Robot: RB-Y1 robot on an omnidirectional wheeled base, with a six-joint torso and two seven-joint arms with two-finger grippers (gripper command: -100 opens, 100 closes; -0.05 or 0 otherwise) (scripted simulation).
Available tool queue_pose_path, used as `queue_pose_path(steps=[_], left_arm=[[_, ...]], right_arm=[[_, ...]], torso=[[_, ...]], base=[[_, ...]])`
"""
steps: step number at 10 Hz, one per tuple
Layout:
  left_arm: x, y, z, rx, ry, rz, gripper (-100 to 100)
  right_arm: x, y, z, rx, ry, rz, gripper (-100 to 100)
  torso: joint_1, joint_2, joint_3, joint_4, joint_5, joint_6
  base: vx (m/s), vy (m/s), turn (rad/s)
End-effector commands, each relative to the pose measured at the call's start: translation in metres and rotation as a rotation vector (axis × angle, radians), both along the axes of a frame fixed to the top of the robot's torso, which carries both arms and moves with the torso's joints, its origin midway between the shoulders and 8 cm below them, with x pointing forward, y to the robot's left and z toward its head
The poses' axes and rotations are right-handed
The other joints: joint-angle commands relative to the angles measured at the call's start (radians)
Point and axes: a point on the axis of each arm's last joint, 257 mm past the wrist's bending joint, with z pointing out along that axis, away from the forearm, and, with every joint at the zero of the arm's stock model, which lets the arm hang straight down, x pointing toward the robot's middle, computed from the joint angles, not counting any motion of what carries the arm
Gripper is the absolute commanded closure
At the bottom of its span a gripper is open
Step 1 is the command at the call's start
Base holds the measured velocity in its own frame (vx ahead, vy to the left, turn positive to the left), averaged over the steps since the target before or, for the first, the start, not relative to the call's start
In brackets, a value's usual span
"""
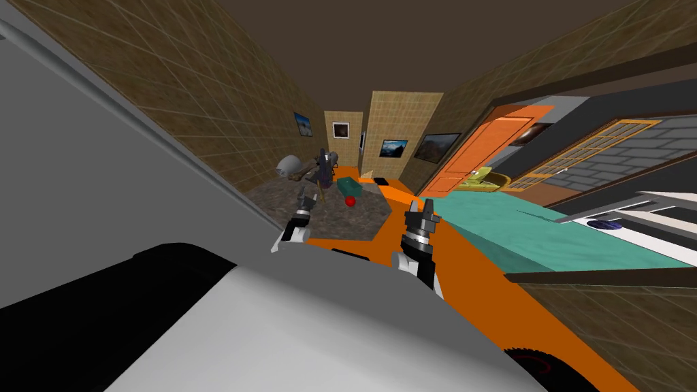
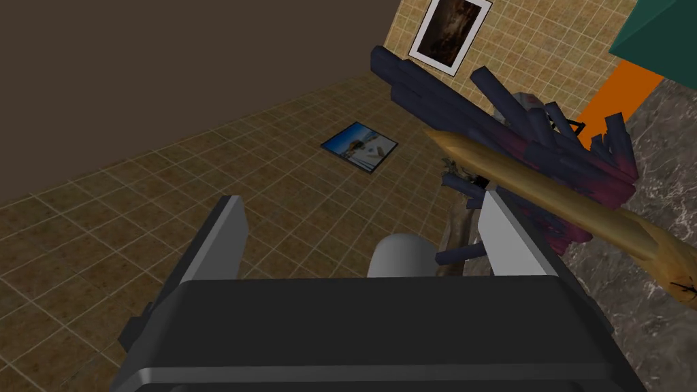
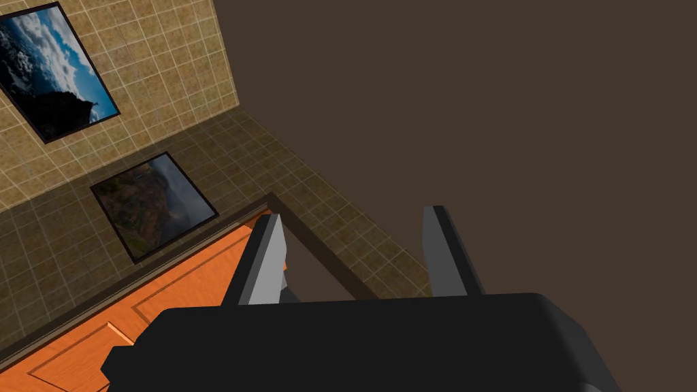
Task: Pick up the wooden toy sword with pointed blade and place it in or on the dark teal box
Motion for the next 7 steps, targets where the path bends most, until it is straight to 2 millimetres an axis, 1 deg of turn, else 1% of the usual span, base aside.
queue_pose_path(steps=[1,4,5,7], left_arm=[[0.008,0.006,-0.014,-0.071,0.04,-0.016,-100],[0.023,0.014,-0.04,-0.204,0.111,-0.05,-100],[0.023,0.014,-0.04,-0.213,0.109,-0.052,-100],[0.033,0.018,-0.057,-0.312,0.152,-0.078,-100]], right_arm=[[0.0,0.0,0.0,0.0,0.0,0.0,0],[0.0,0.0,0.0,0.0,0.0,0.0,0],[0.0,0.0,0.0,0.0,0.0,0.0,0],[0.0,0.0,0.0,0.0,0.0,0.0,0]], torso=[[0.0,0.0,0.0,0.0,0.0,0.0],[-0.001,-0.002,-0.001,0.0,0.0,0.0],[-0.001,-0.002,-0.001,0.0,0.0,0.0],[0.001,-0.002,-0.001,0.0,0.0,0.0]], base=[[0.008,-0.035,0.115],[0.027,-0.041,0.127],[0.02,-0.026,0.054],[0.025,-0.021,0.106]])
